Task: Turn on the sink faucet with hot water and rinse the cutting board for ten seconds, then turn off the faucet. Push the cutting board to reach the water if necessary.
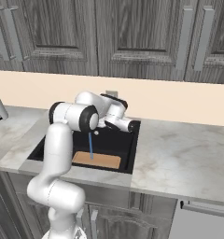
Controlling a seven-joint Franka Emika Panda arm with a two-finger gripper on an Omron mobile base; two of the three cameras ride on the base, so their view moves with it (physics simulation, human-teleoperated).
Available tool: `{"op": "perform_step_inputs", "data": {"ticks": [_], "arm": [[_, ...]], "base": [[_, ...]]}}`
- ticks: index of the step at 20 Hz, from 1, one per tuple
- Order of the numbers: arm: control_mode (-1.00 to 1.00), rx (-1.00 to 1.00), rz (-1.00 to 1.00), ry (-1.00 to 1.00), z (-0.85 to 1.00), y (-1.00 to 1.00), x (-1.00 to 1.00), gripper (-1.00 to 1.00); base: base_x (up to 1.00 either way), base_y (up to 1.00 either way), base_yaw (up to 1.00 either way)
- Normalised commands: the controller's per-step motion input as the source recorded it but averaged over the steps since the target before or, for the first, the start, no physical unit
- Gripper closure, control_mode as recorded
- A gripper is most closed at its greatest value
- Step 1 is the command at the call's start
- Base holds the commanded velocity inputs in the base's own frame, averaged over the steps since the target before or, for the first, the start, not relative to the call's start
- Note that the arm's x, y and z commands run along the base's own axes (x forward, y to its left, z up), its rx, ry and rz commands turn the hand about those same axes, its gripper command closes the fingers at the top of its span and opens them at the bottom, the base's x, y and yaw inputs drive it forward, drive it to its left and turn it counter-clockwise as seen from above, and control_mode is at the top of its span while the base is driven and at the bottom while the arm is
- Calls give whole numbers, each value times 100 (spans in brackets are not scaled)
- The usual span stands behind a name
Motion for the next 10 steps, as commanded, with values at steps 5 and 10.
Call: {"op": "perform_step_inputs", "data": {"ticks": [5,10], "arm": [[-100,0,-1,-2,0,-9,-5,-100],[-100,0,-1,-1,-7,0,-1,-100]], "base": [[0,0,0],[0,0,0]]}}
